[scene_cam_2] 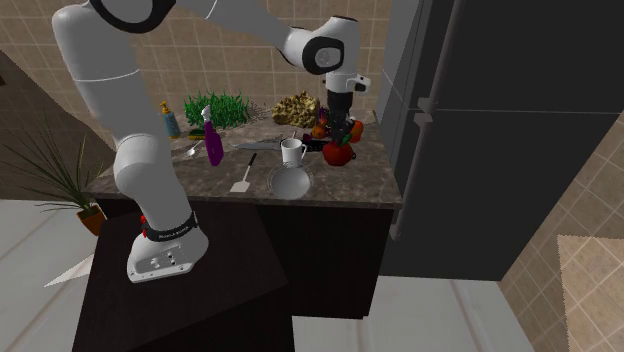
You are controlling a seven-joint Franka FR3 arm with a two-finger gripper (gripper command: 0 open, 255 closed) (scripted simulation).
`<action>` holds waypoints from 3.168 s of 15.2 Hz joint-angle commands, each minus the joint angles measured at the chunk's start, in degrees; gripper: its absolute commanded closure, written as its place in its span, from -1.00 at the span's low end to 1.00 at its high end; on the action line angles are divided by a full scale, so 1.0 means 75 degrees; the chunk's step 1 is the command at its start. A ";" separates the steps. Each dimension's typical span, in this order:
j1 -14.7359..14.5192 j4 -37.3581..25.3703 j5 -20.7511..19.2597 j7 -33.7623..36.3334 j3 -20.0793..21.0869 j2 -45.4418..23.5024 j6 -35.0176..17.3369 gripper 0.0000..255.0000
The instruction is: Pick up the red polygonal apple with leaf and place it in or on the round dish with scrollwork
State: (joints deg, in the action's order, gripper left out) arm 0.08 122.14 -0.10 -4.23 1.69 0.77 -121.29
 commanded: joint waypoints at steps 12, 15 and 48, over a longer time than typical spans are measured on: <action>-0.0784 0.2591 0.0507 0.1335 0.0874 0.3191 0.0575 1.00; -0.0785 0.2813 0.0510 0.1340 0.0894 0.3075 0.0237 1.00; -0.0753 0.3880 0.0451 0.1425 0.1031 0.1871 -0.2030 -1.00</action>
State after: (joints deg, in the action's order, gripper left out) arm -5.57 151.24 3.28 6.46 9.42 14.80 -136.51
